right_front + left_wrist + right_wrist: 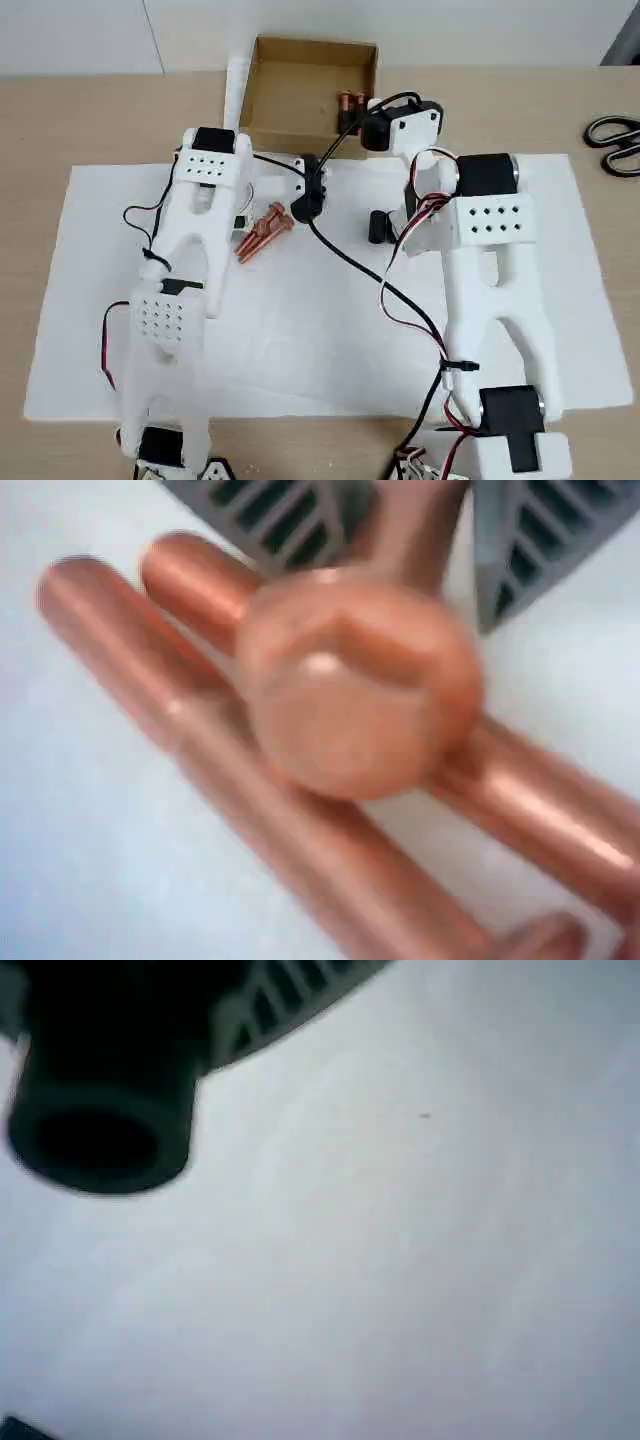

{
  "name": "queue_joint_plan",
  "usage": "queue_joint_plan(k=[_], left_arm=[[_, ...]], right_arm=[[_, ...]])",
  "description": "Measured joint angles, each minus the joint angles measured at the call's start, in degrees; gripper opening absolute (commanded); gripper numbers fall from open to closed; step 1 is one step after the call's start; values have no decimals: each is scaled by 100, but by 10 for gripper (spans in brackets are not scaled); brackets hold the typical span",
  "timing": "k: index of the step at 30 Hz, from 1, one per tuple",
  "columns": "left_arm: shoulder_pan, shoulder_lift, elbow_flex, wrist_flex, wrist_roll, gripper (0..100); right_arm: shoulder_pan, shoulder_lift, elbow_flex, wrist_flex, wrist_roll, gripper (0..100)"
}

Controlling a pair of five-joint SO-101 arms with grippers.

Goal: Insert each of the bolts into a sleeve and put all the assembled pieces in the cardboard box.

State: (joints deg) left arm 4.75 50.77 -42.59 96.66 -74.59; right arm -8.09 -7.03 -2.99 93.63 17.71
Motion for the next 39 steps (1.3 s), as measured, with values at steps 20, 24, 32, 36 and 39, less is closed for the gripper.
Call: queue_joint_plan(k=[20,24,32,36,39], left_arm=[[35,-62,-2154,290,3534,39],[-193,-932,-1222,299,4756,39],[-237,-4141,1899,308,5486,39],[-255,-5697,3200,308,5785,39],[-325,-5925,4211,132,6057,39]], right_arm=[[-18,0,0,-167,0,3],[9,0,0,-264,0,3],[0,0,0,-527,0,3],[-18,0,0,-545,0,3],[-9,0,0,-545,0,3]])
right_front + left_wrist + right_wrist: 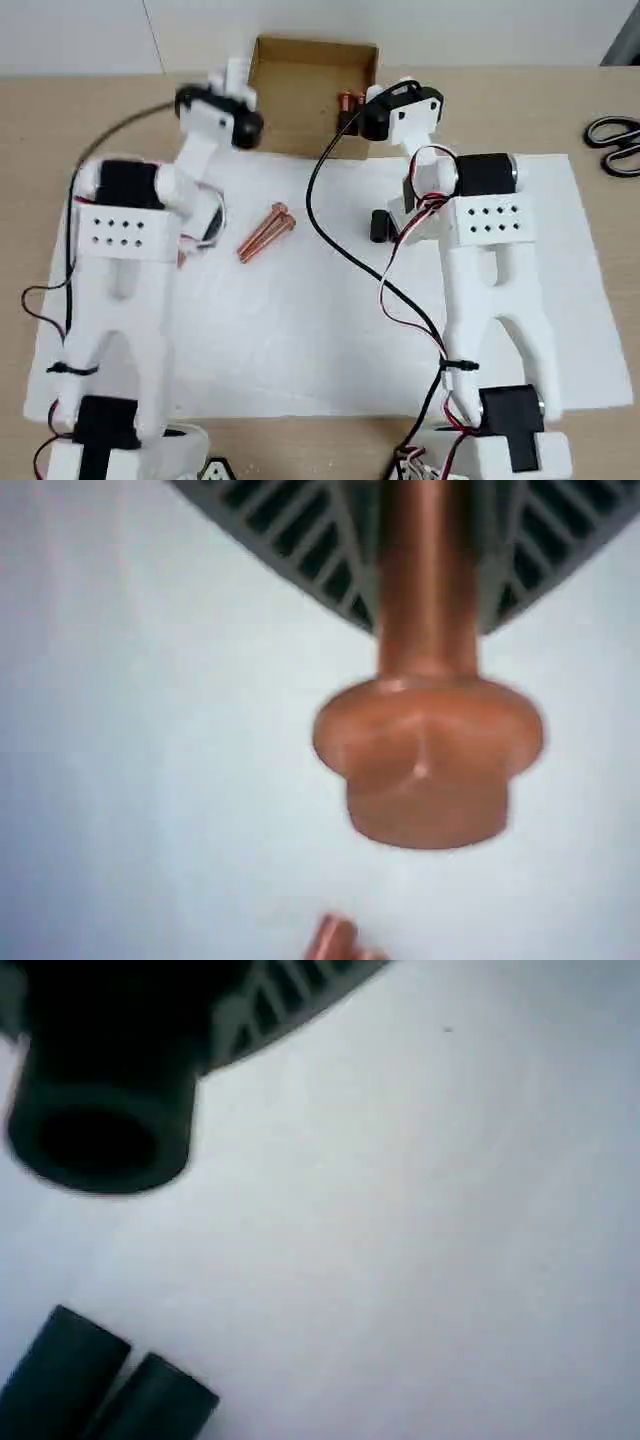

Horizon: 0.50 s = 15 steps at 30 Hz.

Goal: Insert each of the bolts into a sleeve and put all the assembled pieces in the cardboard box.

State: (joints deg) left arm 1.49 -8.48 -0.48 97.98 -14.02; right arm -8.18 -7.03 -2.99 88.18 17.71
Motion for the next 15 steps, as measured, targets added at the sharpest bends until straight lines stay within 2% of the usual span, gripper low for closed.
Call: queue_joint_plan(k=[7,11,15], left_arm=[[-149,765,1626,-1662,598,43],[-149,1433,1890,-2462,659,43],[-149,1952,1890,-2760,659,43]], right_arm=[[0,0,0,0,0,3],[0,0,0,0,0,3],[0,0,0,0,0,3]])
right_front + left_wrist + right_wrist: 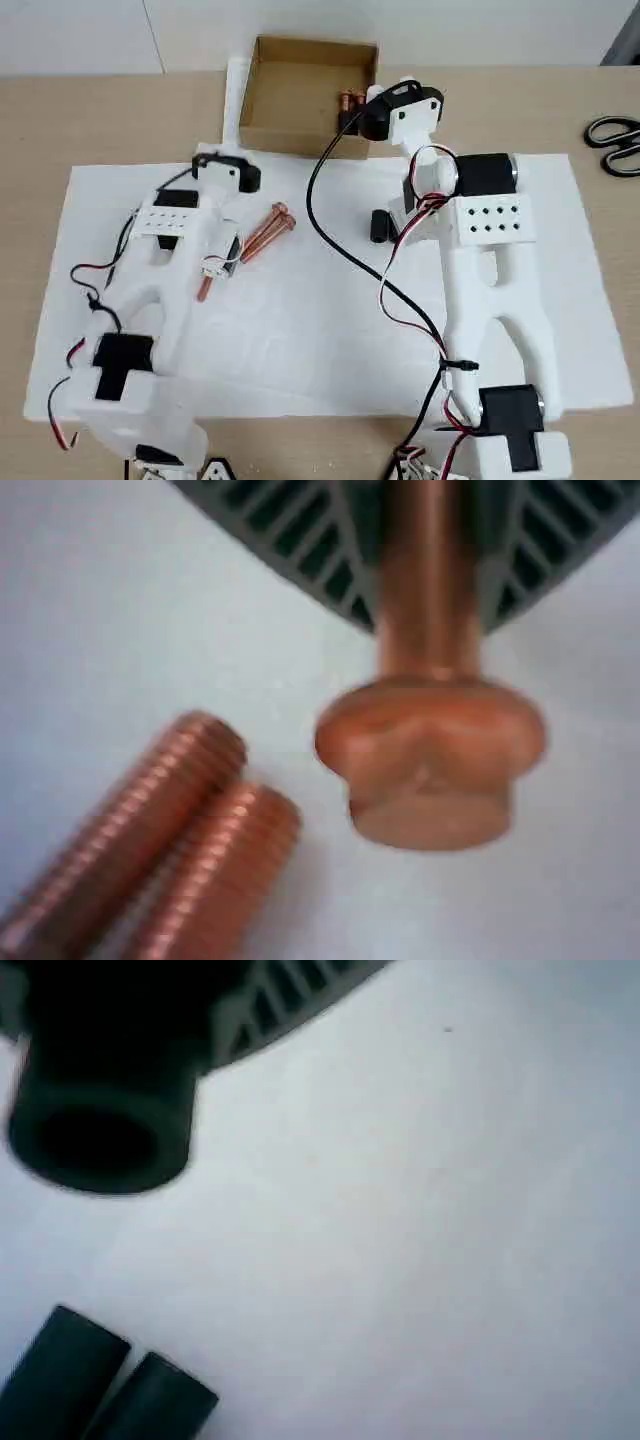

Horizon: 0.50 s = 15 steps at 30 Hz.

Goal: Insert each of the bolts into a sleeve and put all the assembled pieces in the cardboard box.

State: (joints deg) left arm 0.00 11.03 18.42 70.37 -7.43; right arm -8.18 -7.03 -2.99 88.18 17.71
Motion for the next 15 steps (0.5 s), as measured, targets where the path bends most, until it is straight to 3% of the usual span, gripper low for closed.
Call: queue_joint_plan(k=[7,15], left_arm=[[-26,62,-35,44,35,119],[-79,97,-290,352,202,119]], right_arm=[[0,0,0,0,0,3],[0,0,0,0,0,3]])
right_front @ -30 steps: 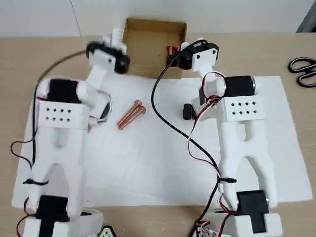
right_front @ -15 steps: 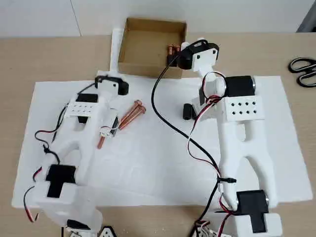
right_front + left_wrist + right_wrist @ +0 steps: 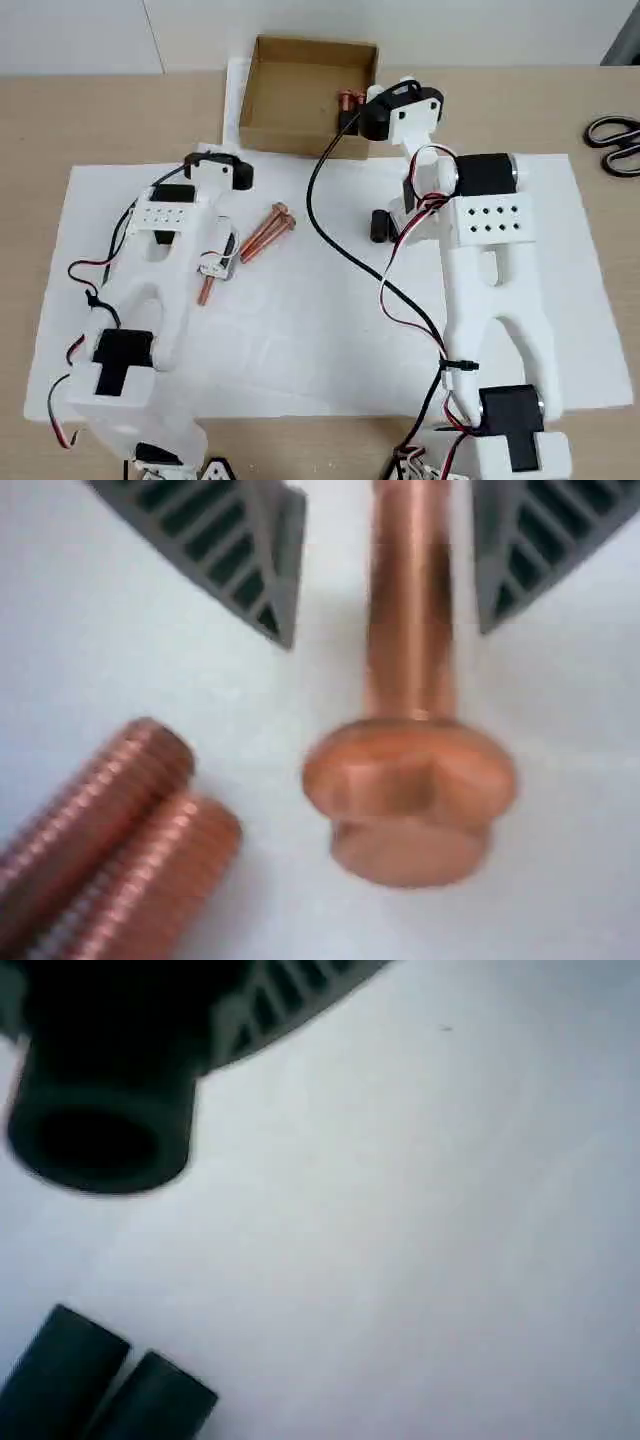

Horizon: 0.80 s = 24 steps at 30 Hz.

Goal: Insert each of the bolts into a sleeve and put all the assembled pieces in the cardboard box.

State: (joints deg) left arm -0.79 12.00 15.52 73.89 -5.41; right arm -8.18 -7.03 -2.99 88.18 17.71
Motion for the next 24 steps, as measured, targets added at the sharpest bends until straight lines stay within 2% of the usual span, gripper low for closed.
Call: queue_joint_plan(k=[24], left_arm=[[9,62,-387,-44,88,119]], right_arm=[[0,0,18,0,0,3]])
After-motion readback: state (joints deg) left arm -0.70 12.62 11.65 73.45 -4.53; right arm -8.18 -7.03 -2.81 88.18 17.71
